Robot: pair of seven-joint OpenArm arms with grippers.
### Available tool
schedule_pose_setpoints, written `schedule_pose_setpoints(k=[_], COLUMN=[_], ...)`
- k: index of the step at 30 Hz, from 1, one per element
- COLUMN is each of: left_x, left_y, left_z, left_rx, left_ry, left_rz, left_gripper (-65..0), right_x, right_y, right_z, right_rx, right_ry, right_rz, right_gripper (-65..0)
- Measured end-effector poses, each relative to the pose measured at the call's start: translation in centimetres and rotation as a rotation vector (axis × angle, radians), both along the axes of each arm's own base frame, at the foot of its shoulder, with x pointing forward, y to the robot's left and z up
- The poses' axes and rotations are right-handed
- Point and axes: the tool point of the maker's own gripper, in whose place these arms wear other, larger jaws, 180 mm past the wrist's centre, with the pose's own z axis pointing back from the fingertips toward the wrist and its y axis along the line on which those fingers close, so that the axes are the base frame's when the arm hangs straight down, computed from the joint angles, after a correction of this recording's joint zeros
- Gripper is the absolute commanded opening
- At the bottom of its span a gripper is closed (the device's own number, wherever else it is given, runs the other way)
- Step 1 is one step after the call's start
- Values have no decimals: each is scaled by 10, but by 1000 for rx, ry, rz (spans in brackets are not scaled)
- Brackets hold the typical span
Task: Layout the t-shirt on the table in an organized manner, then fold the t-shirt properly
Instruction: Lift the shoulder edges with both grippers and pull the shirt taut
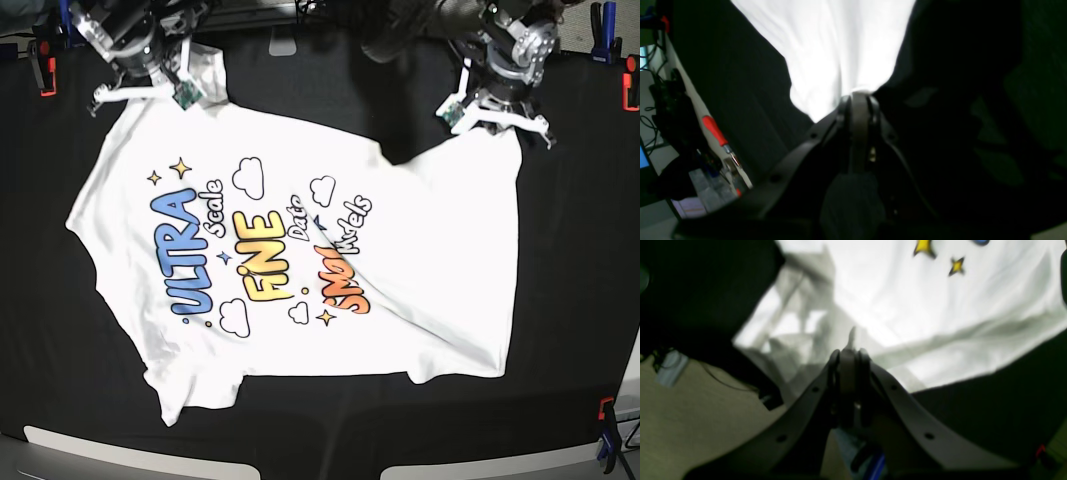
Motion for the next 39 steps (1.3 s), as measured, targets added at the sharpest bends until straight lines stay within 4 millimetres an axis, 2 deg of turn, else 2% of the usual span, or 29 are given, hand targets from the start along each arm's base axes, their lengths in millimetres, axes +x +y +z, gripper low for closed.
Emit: schedule_pose_setpoints(k=[3,7,11,15,20,23,27,30,32,39], left_x=[-14,-28,-26,-18,-24,-23,-24,-21,-14,13], left_y=[4,-4,-8,-5,11,11,11,6,2,1], left_z=[6,28,54,70,67,67,67,69,76,95], left_rx=[42,7,-11,-15,47,49,52,31,-10,-44], left_ry=[9,-11,-63,-116,-78,-81,-79,-99,-159,-284], left_rz=[3,-35,-68,-64,-26,-26,-24,-43,-38,-8], left_gripper=[-650,-650,-650,-650,-650,-650,-650,-650,-650,-650], right_x=[-19,-35,-47,-60,-76,-80,-77,-74,-64,9], right_y=[-13,-35,-53,-64,-89,-106,-118,-112,-108,-89], right_z=[-3,1,8,11,21,29,36,32,30,36], right_rx=[-71,-199,-307,-368,-447,-490,-515,-453,-395,-217], right_ry=[34,38,27,45,63,66,45,30,-18,-200], right_rz=[-23,-37,-49,-54,-93,-127,-154,-175,-236,-297], right_gripper=[-650,-650,-650,-650,-650,-650,-650,-650,-650,-650])
